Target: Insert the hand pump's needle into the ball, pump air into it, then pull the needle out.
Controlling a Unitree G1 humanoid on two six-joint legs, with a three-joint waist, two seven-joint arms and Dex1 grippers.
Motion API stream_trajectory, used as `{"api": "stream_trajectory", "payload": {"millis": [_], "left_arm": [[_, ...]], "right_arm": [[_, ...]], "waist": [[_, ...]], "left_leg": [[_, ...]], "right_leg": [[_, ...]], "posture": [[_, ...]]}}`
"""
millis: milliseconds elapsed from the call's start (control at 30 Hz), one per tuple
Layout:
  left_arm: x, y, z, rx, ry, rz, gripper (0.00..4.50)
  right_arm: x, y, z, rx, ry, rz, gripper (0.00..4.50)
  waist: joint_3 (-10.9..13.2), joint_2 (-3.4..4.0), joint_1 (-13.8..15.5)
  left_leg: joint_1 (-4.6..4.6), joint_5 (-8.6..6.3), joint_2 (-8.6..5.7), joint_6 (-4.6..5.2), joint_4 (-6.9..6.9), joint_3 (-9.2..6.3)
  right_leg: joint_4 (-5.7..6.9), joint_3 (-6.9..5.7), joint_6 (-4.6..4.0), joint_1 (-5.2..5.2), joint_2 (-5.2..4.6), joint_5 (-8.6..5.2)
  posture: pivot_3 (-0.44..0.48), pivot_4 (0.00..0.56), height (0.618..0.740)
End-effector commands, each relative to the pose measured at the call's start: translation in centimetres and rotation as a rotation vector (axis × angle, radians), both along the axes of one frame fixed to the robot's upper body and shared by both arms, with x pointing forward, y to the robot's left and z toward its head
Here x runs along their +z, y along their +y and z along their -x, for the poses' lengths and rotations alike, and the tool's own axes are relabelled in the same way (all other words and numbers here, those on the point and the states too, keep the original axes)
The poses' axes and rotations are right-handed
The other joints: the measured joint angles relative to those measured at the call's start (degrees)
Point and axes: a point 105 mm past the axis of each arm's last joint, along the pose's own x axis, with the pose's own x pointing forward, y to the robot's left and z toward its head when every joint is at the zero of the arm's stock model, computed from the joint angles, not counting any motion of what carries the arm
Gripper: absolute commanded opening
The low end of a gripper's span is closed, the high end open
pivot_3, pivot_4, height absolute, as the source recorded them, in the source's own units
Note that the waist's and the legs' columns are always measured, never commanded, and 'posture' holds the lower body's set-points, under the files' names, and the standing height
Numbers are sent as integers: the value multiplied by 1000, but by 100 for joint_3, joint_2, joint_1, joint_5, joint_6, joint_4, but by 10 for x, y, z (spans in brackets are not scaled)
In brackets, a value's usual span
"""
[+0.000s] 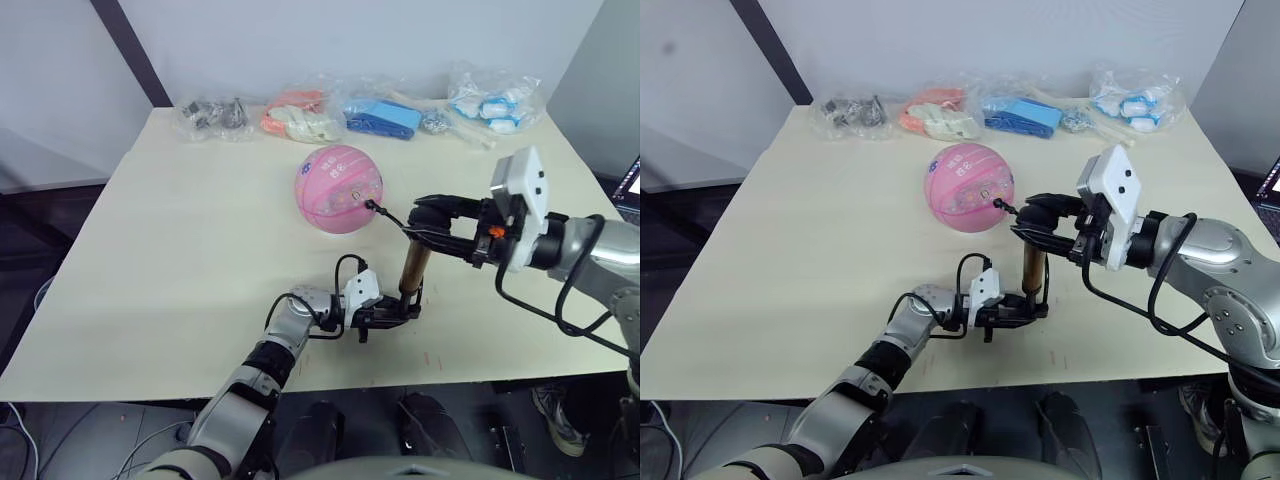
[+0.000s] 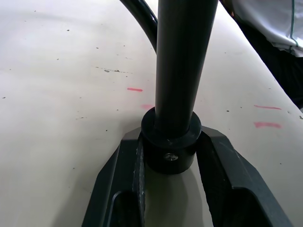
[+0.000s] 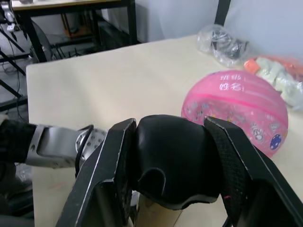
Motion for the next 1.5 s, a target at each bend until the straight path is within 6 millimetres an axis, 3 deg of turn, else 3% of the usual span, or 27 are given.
{"api": "stream_trajectory", "payload": {"millis": [33,567,733,1500], "left_arm": [[-15,5,9,-16,53,-52,1116],[-16,6,9,-19,49,-56,1116],[-17,6,9,-17,57,-53,1116],[-14,6,8,-4,32,-36,1116]], "right_arm": [[40,-6,8,18,-118,-60,1811],[83,-16,13,53,-128,-96,1811],[84,-15,13,61,-107,-85,1811],[-20,0,16,59,69,28,1811]], "waist": [[0,0,-1],[3,3,6],[5,5,10],[1,2,10]], "left_leg": [[0,-1,0,2,0,0],[-8,-6,1,11,-1,3],[-15,-6,2,11,-1,3],[-2,-5,1,9,0,5]], "right_leg": [[0,-1,0,0,0,0],[1,0,0,-7,-3,0],[2,0,0,-14,-5,1],[4,2,2,-6,-1,1]], "posture": [[0,150,740],[0,150,740],[0,150,740],[0,150,740]]}}
